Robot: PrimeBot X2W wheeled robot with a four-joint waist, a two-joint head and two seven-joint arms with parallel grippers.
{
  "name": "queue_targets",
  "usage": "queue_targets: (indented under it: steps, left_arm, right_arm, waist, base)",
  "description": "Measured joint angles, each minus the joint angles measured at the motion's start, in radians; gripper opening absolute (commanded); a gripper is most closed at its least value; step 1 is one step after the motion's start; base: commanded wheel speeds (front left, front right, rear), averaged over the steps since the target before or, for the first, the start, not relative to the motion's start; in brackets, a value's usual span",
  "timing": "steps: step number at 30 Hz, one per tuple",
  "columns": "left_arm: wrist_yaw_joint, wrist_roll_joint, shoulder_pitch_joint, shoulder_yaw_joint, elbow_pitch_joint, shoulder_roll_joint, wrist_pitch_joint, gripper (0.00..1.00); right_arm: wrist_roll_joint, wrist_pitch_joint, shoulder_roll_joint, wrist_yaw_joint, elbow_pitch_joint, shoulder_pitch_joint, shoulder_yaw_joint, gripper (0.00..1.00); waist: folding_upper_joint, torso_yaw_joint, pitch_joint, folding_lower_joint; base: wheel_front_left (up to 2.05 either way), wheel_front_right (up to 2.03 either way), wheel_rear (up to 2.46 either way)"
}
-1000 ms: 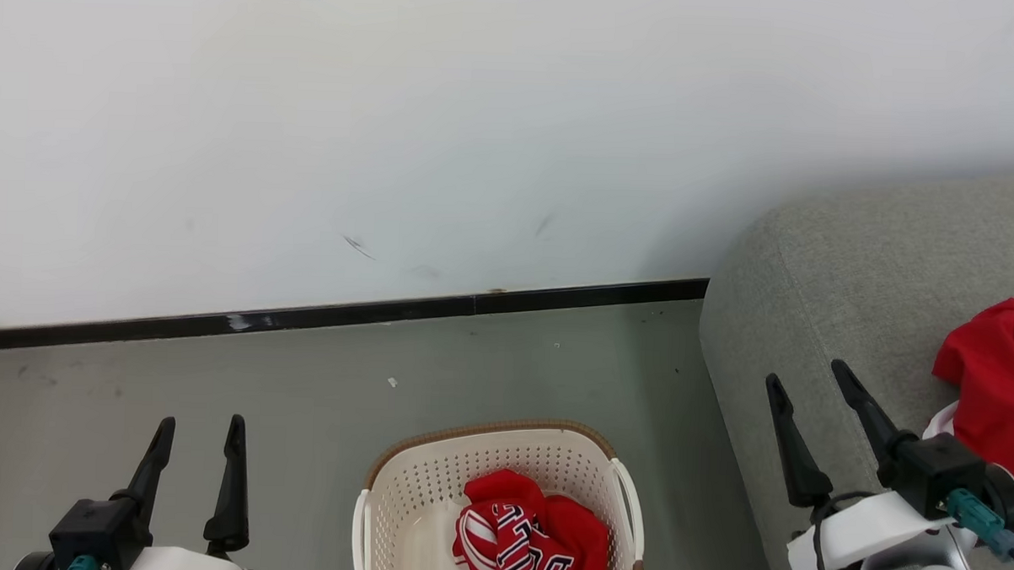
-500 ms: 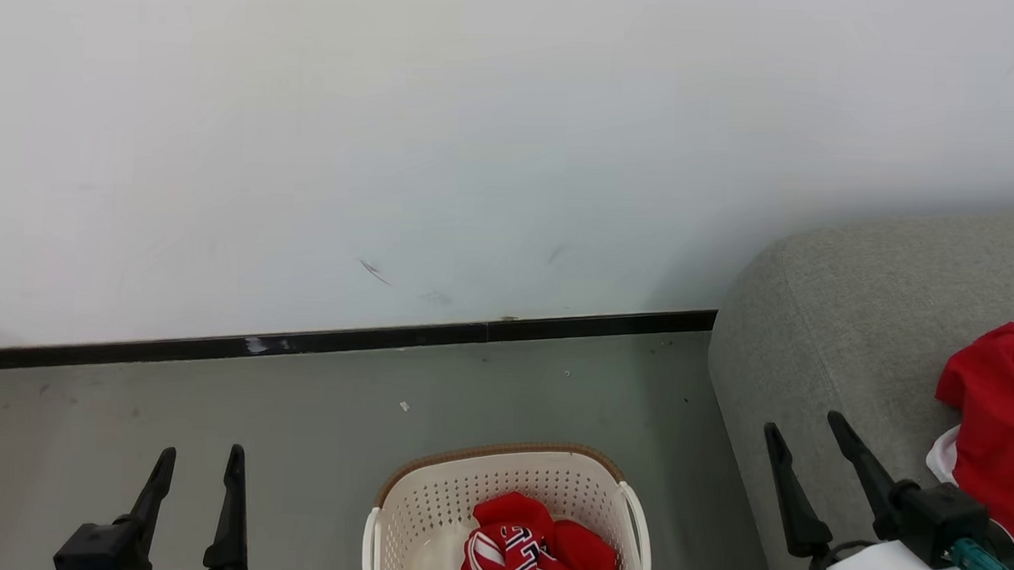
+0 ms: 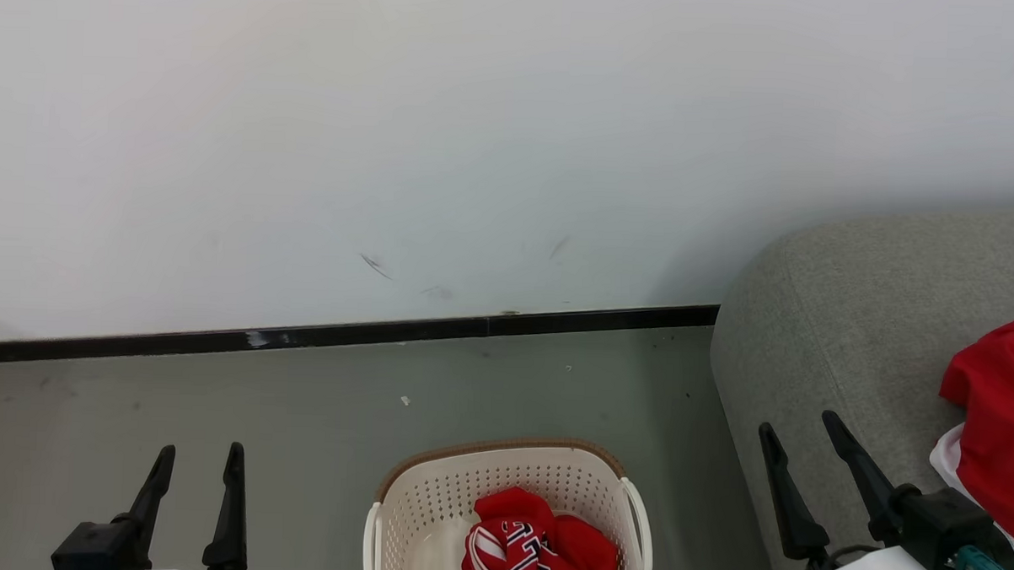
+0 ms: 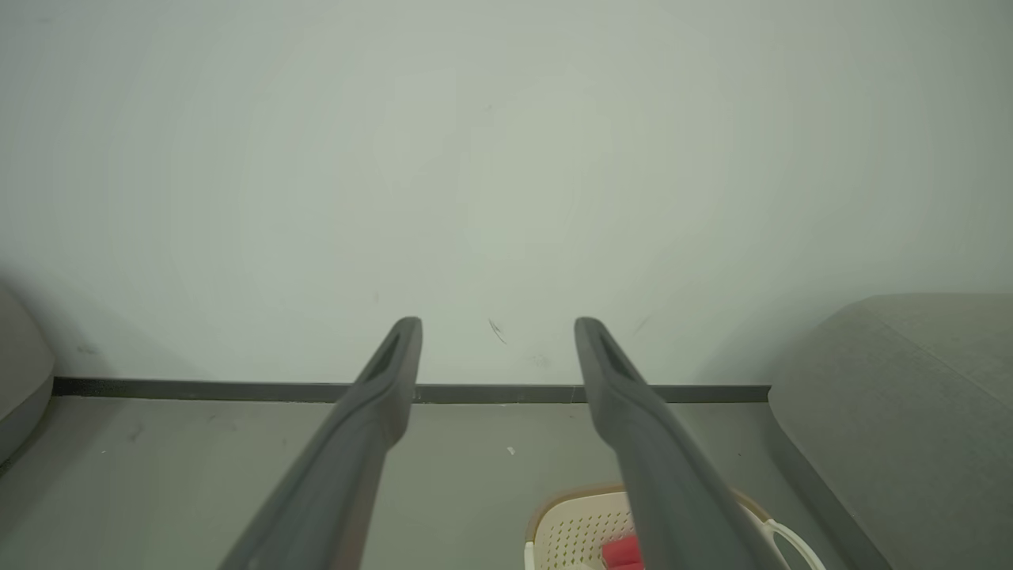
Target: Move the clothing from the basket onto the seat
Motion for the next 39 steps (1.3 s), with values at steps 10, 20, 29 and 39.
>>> queue_targets:
  steps: [10, 20, 29, 39]
  left_arm:
    - [0.0, -0.006, 0.0, 0.004, -0.009, 0.004, 0.0, 1.0]
    - [-0.017, 0.001, -0.007, -0.019, -0.023, 0.031, 0.028, 1.0]
    - [-0.054, 0.013, -0.088, -0.101, -0.008, 0.021, 0.081, 1.0]
    - [-0.098, 0.035, -0.203, -0.195, 0.077, -0.036, 0.146, 1.0]
  right_arm:
    - [0.0, 0.0, 0.0, 0.0, -0.024, 0.004, -0.002, 1.0]
    - [-0.001, 0.0, 0.001, 0.0, -0.046, 0.021, -0.015, 1.0]
    - [-0.063, 0.0, 0.001, 0.0, -0.1, 0.015, -0.031, 1.0]
    - [-0.093, 0.009, 0.001, 0.0, -0.148, 0.006, -0.062, 1.0]
  waist:
    - [0.0, 0.002, 0.018, 0.0]
    - [0.0, -0.003, 0.048, 0.0]
    - [0.0, -0.016, 0.087, 0.0]
    - [0.0, -0.04, 0.155, 0.0]
  base:
    - [0.0, 0.0, 0.0]
    - [0.0, 0.0, 0.0]
    - [0.0, 0.0, 0.0]
    - [0.0, 0.0, 0.0]
